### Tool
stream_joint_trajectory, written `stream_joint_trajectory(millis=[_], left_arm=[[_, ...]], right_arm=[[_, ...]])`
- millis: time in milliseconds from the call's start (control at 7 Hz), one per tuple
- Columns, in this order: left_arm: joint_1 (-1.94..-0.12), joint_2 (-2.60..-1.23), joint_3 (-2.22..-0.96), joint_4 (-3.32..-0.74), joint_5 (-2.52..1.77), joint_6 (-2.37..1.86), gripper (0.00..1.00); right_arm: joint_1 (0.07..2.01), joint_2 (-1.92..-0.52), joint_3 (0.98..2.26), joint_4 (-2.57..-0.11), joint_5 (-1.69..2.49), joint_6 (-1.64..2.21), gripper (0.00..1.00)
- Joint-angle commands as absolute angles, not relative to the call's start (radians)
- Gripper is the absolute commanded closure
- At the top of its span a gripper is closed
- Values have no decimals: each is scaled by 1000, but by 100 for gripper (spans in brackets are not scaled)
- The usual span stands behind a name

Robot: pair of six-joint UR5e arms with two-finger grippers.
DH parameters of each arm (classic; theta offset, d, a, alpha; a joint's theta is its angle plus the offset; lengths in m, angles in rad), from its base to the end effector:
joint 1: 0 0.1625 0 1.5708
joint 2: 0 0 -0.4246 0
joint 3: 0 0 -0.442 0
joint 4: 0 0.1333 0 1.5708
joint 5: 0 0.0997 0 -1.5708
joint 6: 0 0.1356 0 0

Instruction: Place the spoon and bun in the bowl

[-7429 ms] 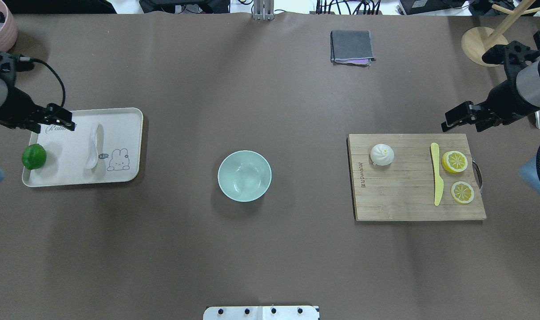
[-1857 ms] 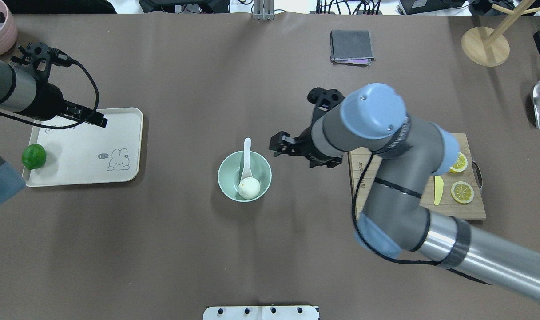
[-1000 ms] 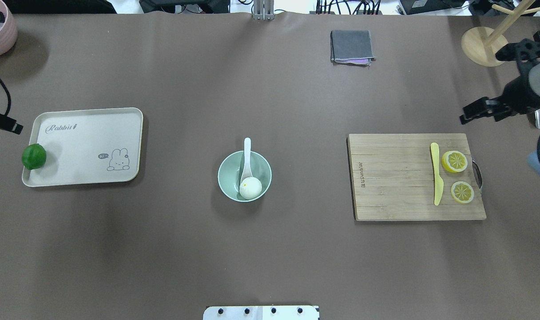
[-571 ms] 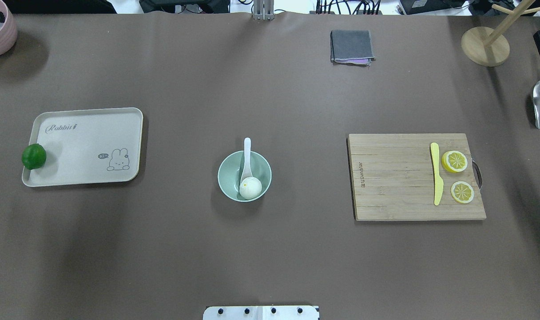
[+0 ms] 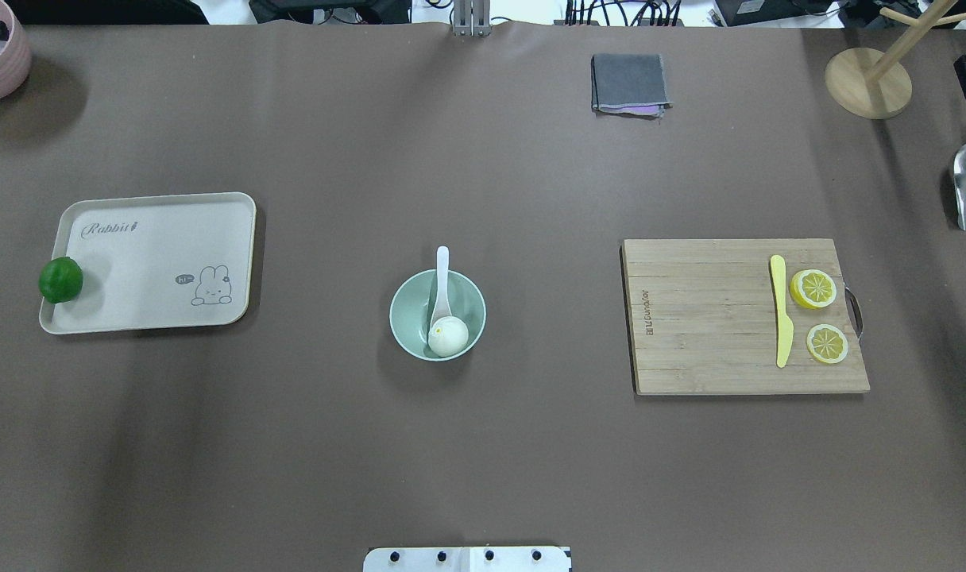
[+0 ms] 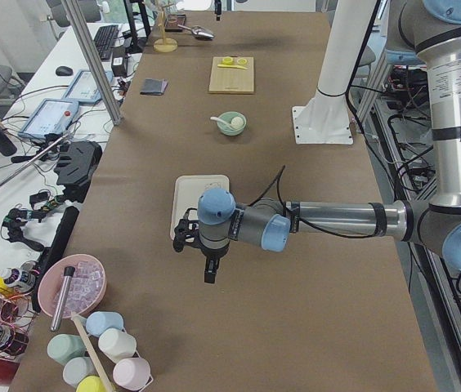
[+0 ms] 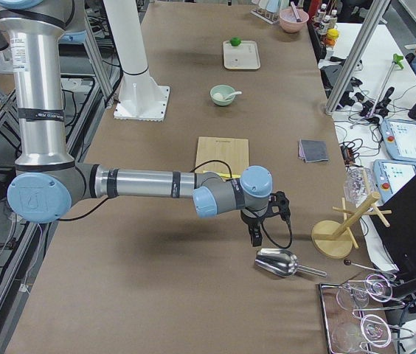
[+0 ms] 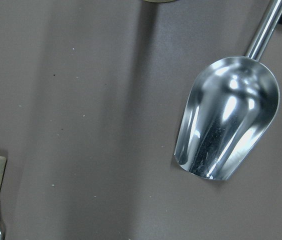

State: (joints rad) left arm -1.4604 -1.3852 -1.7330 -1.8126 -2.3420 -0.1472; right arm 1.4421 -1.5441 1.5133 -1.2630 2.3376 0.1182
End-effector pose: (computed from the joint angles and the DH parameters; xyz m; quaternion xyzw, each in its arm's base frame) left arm 0.0145 -0.4833 0.6635 0.0521 0.3837 0.0240 0.9217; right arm -0.0350 -0.5760 0.6672 0.0814 -0.3834 -0.0565 0.9182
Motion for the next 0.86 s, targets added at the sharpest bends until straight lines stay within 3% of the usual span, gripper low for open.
stream_joint_trajectory(millis=[0,714], left_arm=[[-1468,-1382,-1736,-1809,-2347,-147,2],[-1471,-1381,-1718,-1804,-2539,-149,2]], right_arm=[[1453,-1548,1525,-1258,2335,118,0],[1459,-1588,1543,-1249,2356,135,0]])
